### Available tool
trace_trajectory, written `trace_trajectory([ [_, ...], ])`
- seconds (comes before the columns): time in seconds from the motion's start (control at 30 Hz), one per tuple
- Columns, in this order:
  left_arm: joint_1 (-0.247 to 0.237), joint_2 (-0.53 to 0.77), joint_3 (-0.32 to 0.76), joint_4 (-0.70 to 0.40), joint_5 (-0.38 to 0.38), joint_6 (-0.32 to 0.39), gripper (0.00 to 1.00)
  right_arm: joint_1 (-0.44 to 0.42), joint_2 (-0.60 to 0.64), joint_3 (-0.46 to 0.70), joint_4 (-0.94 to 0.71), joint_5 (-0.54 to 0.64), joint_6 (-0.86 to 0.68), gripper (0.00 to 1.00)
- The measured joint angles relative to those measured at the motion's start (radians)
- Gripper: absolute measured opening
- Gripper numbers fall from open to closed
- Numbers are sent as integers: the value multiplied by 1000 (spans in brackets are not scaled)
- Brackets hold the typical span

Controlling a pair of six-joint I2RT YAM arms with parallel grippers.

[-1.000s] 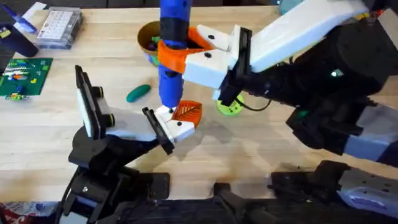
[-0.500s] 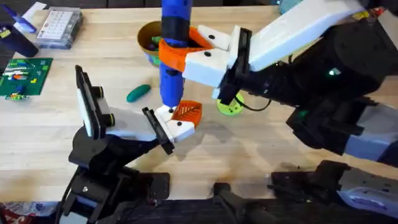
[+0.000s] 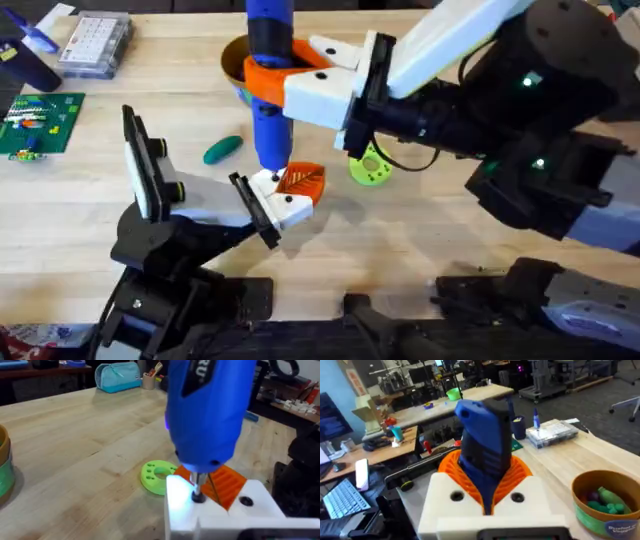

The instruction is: Pick up the gripper from the table and insert it into the empty holder that is missing its gripper. Then pick up a screw, insert it into the mounting hole, and use the screwdriver to tighten it. Finally, clean up the table by picking up the vegetable and placing it into the bucket.

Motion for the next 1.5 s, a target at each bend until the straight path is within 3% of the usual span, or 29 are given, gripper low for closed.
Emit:
trace_trajectory([
  [0.43,0,0,0,0,1,0,14,0,0,71,-142,-18,-64,48],
  [1.5,0,0,0,0,4,0,14,-1,-8,128,-267,-33,-122,48],
])
